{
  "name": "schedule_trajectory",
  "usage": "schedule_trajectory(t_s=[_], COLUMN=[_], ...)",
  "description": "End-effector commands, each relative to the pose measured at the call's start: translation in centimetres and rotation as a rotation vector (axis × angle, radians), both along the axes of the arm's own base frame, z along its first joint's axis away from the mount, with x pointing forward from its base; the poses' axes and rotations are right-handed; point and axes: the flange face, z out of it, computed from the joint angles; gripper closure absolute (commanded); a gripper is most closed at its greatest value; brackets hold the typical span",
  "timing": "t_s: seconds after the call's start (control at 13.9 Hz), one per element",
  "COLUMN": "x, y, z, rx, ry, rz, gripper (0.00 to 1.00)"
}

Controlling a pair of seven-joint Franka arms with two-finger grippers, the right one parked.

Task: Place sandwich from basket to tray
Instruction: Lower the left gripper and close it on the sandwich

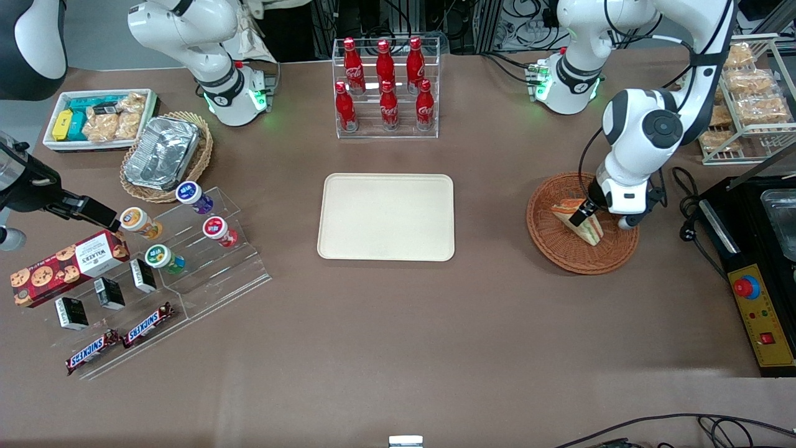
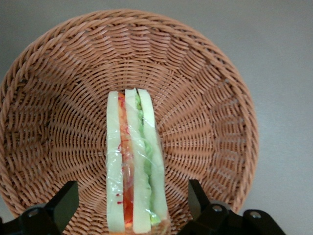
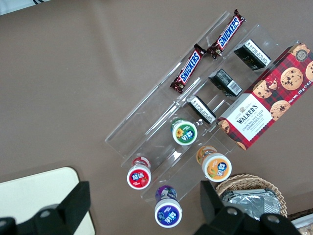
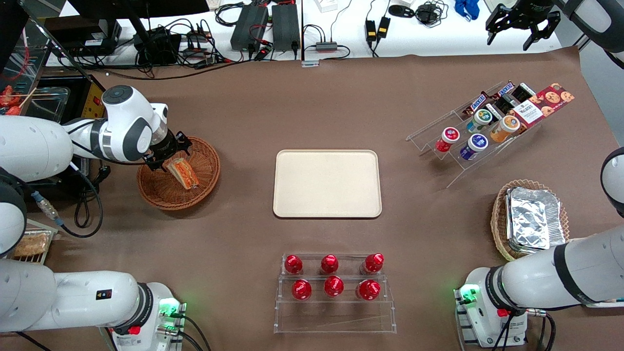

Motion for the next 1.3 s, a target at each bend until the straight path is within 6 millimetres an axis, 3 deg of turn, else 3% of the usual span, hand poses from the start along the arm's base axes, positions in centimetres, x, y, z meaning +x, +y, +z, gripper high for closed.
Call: schedule_trajectory(t_s=[0.0, 0.29, 0.5, 0.72, 0.94, 1.22], x=[-0.1, -0.3, -0.2, 0.3, 1.6, 5.6], y=[-0.4, -2.3, -2.5, -2.4, -2.6, -2.6], z=[-0.5, -1.4, -0.8, 1.4, 6.6, 19.0], rx=[0.015, 0.031, 0.053, 0.061, 0.113, 0.161], ry=[-0.020, -0.017, -0.039, -0.060, -0.009, 0.136], rz=[0.016, 0.055, 0.092, 0.104, 0.100, 0.015], gripper=[0.03, 0.21, 0.48, 0.73, 0.80, 0.83])
